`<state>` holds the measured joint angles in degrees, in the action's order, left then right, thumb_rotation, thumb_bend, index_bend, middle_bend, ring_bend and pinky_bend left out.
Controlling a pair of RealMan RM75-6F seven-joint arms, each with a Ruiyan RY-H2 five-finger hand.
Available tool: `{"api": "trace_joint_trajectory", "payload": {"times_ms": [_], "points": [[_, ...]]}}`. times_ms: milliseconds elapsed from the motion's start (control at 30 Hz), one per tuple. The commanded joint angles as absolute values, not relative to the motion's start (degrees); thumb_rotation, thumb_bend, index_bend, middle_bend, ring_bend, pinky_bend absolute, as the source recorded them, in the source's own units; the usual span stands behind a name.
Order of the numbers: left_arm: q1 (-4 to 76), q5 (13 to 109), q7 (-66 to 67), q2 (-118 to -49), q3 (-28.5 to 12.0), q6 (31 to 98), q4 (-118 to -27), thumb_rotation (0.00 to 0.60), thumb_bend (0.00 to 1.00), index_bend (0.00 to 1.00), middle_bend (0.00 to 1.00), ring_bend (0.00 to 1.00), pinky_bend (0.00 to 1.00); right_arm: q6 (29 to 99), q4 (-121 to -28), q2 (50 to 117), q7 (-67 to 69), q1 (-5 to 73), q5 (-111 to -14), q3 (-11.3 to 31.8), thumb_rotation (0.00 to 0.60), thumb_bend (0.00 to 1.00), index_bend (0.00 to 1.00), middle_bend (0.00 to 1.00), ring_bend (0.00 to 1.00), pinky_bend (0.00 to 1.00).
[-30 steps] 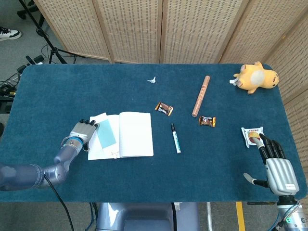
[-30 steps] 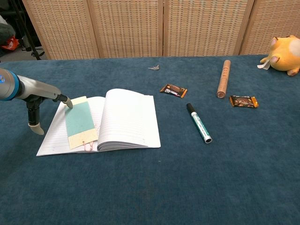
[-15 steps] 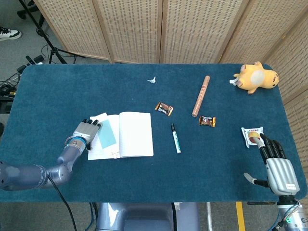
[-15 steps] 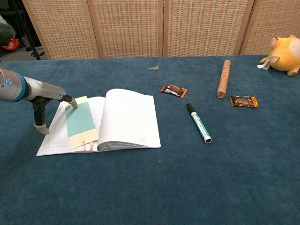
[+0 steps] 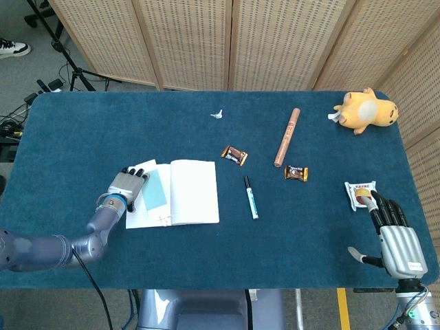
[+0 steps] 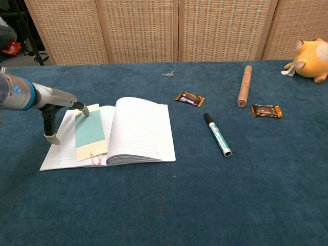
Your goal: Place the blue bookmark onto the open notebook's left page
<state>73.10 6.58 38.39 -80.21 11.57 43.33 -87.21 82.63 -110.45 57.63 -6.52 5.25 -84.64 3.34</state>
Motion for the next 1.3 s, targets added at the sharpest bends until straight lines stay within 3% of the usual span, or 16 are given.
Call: {"api": "trace_joint_trajectory", "payload": {"times_ms": [33, 900, 1300], "points": [[73.0, 7.0, 38.7, -80.5, 11.2, 43.6, -87.1, 0.6, 0.22, 0.0, 0.0, 0.0, 0.0, 82.7, -110.4, 57.6, -6.5, 5.2, -84.6, 3.4, 0.6, 0.1, 0.0, 0.0, 0.0, 0.0], [71.9, 9.3, 39.2, -79.9, 8.2, 44.4, -89.6, 0.6, 0.24, 0.0, 0.0, 0.0, 0.0, 83.8, -110.4, 57.4, -5.6, 4.7, -85.2, 3.5, 0.6, 0.1, 0.0, 0.0, 0.0, 0.0], [70.5, 11.2, 37.0, -72.2, 8.2, 43.8, -94.1, 0.6, 0.24, 0.0, 0.0, 0.0, 0.0, 83.9, -110.6, 57.2, -5.6, 4.6, -86.0, 3.2, 0.6, 0.1, 0.0, 0.0, 0.0, 0.0]]}}
